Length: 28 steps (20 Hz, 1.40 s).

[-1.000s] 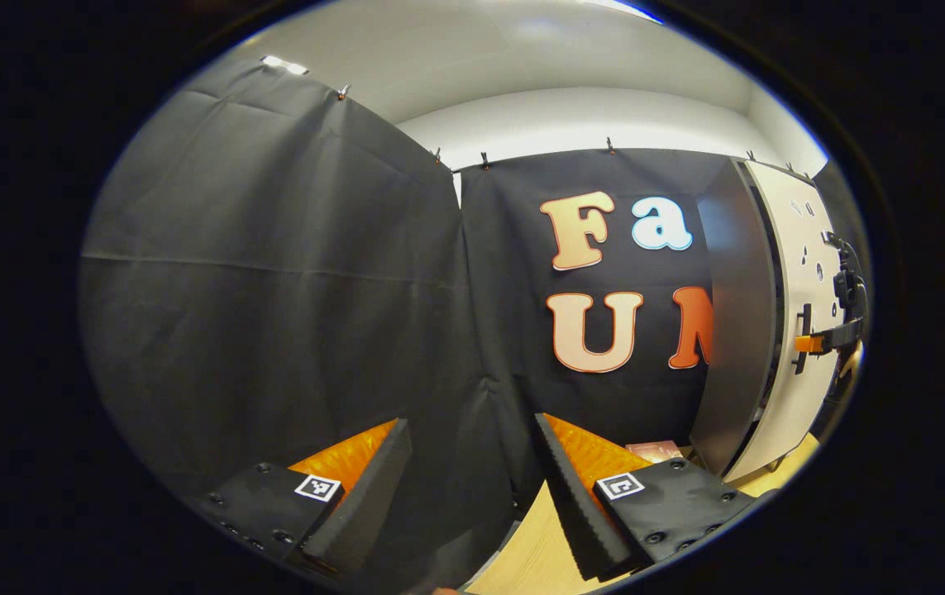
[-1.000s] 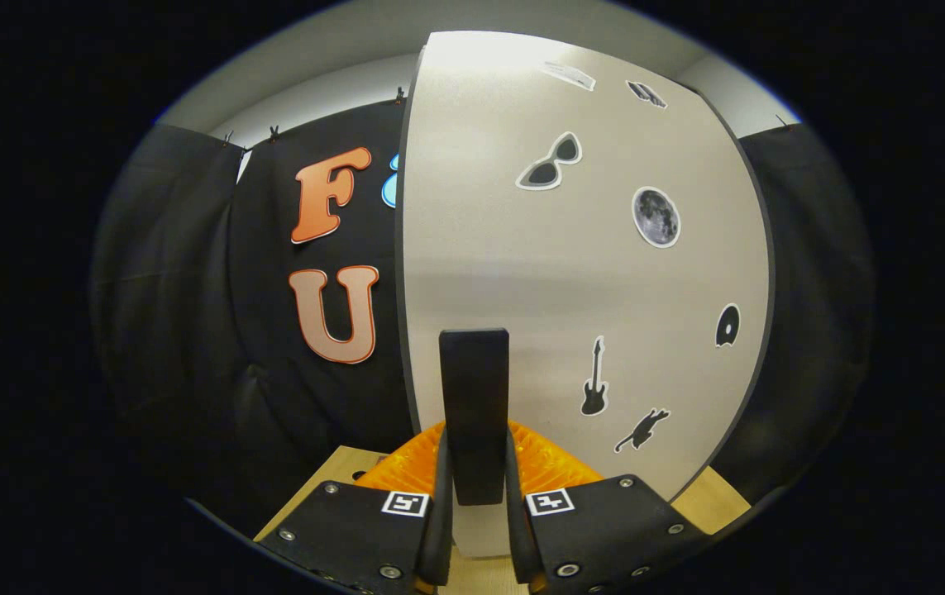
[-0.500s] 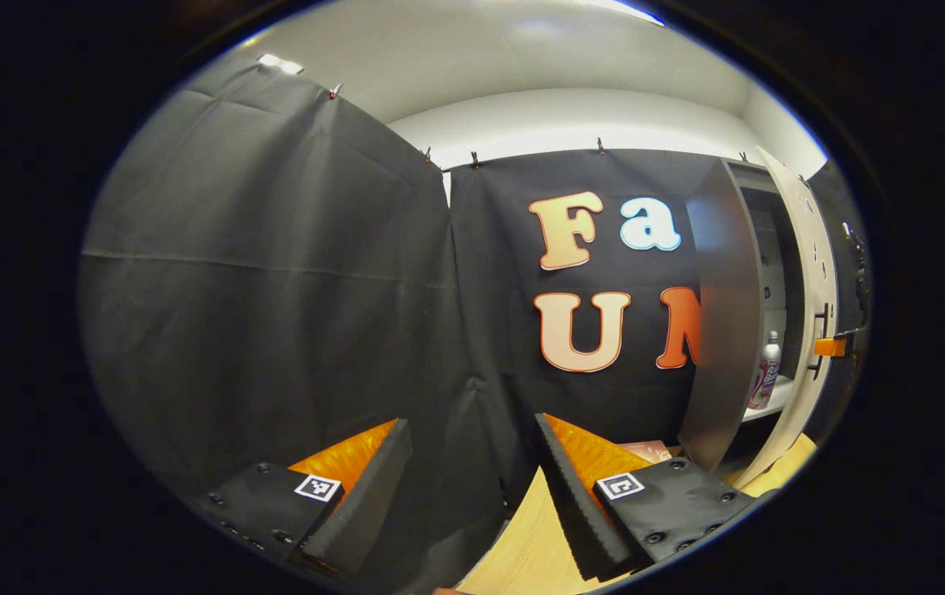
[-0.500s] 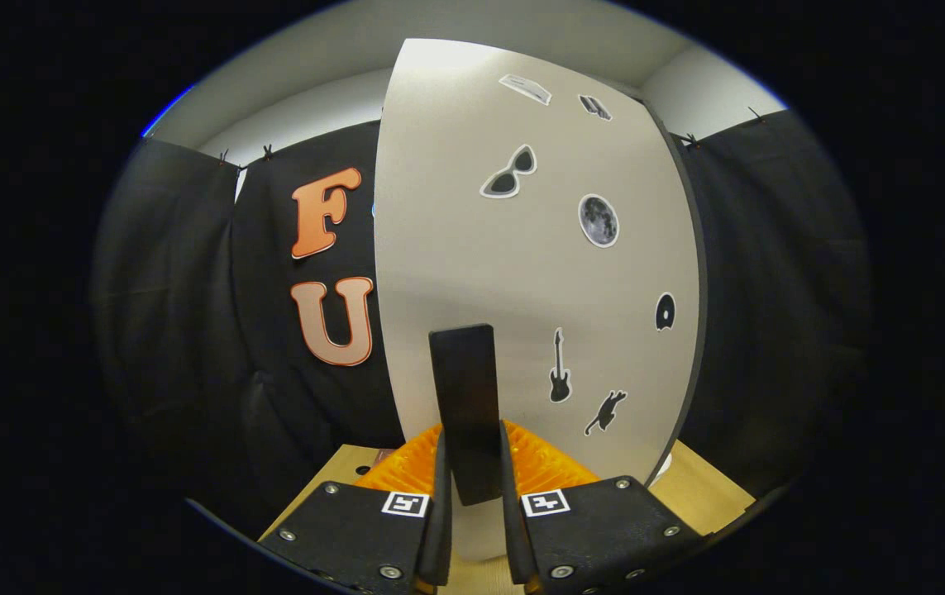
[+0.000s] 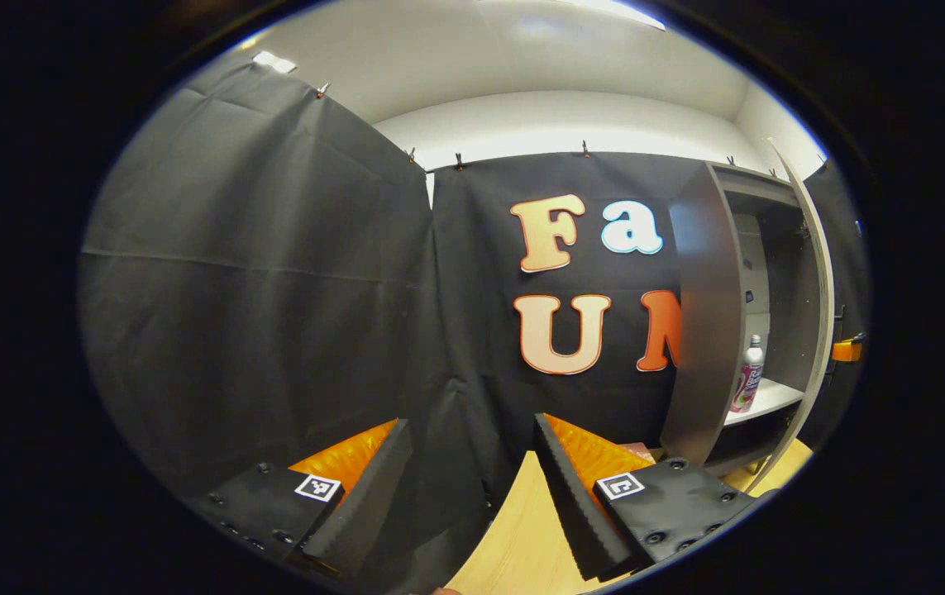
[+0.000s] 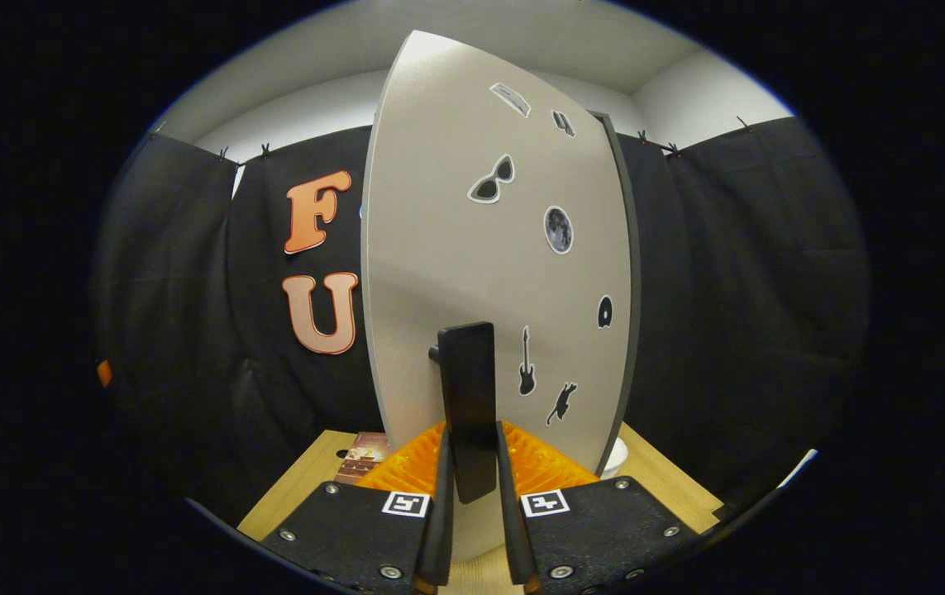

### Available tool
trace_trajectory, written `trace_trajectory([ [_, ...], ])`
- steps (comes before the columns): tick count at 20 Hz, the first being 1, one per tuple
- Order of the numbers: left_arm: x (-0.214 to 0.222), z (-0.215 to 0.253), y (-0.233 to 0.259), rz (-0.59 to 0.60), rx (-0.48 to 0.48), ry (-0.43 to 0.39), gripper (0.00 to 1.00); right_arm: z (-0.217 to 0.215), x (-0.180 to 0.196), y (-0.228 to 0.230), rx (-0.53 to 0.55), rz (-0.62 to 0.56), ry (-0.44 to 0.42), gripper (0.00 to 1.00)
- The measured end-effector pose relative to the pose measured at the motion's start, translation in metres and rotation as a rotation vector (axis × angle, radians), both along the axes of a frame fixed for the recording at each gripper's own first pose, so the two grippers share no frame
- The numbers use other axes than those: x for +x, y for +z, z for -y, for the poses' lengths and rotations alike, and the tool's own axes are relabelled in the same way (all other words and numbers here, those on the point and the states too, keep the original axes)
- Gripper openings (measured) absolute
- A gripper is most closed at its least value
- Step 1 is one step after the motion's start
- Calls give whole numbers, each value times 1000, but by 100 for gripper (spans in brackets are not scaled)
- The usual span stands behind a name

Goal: Open the cabinet door with the right hand, grasp the bottle in the cabinet with the left hand and place it on the coaster, then close the cabinet door with the right hand.

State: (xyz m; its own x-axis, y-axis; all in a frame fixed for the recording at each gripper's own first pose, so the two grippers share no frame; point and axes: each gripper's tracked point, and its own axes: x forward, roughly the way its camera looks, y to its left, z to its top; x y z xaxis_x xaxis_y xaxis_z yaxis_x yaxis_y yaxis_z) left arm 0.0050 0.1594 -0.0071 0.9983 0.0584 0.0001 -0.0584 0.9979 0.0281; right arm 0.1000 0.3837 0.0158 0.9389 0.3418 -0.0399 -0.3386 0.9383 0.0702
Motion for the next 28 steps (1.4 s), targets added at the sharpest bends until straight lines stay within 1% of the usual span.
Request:
trace_trajectory([
  [3, 4, 16, -2, 2, 0, -36, 94, 12, -2, 0, -10, 2, -26, 26],
  [4, 4, 24, 0, 4, 2, -46, 96, 16, -3, -1, -14, 2, -37, 26],
  [5, 5, 32, 0, 5, 3, -57, 94, 22, -4, -1, -14, 3, -50, 23],
  [8, 12, 52, -1, 5, -2, -94, 94, 34, -4, -1, -18, 2, -99, 26],
  [9, 13, 60, -1, 4, -6, -107, 94, 35, -6, -1, -18, 0, -94, 26],
  [11, 17, 76, -1, 2, -13, -133, 94, 42, -5, -2, -24, 0, -118, 11],
  [12, 17, 85, -2, 1, -15, -146, 97, 45, -5, -2, -29, 2, -125, 8],
  [13, 17, 94, -2, 0, -16, -158, 100, 49, -4, -2, -31, 0, -134, 8],
  [14, 18, 101, -2, 0, -16, -169, 99, 52, -4, -2, -30, -1, -142, 6],
  [17, 18, 118, -1, 2, -8, -187, 97, 59, -6, -4, -16, -10, -157, 5],
  [18, 18, 123, 0, 1, -8, -191, 94, 62, -5, -4, -16, -12, -164, 5],
  [25, 21, 160, -5, -17, -21, -212, 94, 83, 2, -2, -46, 7, -187, 4],
  [27, 19, 172, -7, -24, -20, -217, 100, 82, 1, -2, -23, 3, -171, 4],
  [28, 20, 177, -9, -28, -17, -219, 97, 78, 2, -2, -16, 3, -163, 4],
])
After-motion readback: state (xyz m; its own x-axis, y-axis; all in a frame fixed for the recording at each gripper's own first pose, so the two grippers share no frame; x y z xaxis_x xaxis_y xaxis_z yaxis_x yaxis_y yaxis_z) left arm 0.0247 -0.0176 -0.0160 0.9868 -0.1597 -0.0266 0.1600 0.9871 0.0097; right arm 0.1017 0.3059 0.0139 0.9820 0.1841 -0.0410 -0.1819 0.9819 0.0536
